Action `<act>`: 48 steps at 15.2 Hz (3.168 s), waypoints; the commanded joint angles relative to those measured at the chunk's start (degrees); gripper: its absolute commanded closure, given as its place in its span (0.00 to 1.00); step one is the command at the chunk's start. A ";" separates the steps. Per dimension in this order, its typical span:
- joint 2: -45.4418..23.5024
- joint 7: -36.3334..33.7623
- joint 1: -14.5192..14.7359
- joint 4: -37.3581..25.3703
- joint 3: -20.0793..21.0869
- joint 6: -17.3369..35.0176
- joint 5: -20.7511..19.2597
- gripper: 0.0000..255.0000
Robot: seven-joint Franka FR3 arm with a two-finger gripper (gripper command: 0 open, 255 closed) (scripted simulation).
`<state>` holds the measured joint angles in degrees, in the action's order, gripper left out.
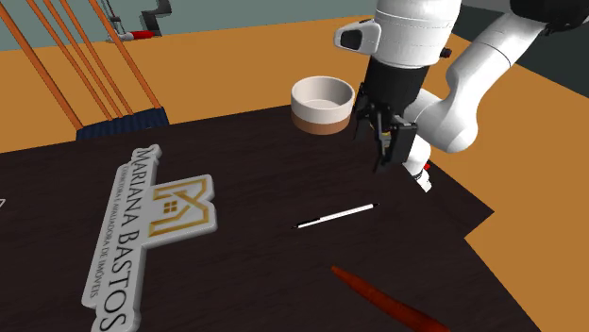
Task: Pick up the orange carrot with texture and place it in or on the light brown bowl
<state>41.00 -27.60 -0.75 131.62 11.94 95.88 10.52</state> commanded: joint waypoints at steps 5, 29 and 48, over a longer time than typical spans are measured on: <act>-8.36 -21.21 -2.91 -4.52 10.58 2.53 4.08 0.00; -33.00 -58.71 -8.39 -14.61 27.25 13.65 0.37 0.00; -32.11 -58.84 -8.55 -19.25 26.68 8.26 0.55 1.00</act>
<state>8.87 -86.32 -9.29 113.31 38.67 105.10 11.11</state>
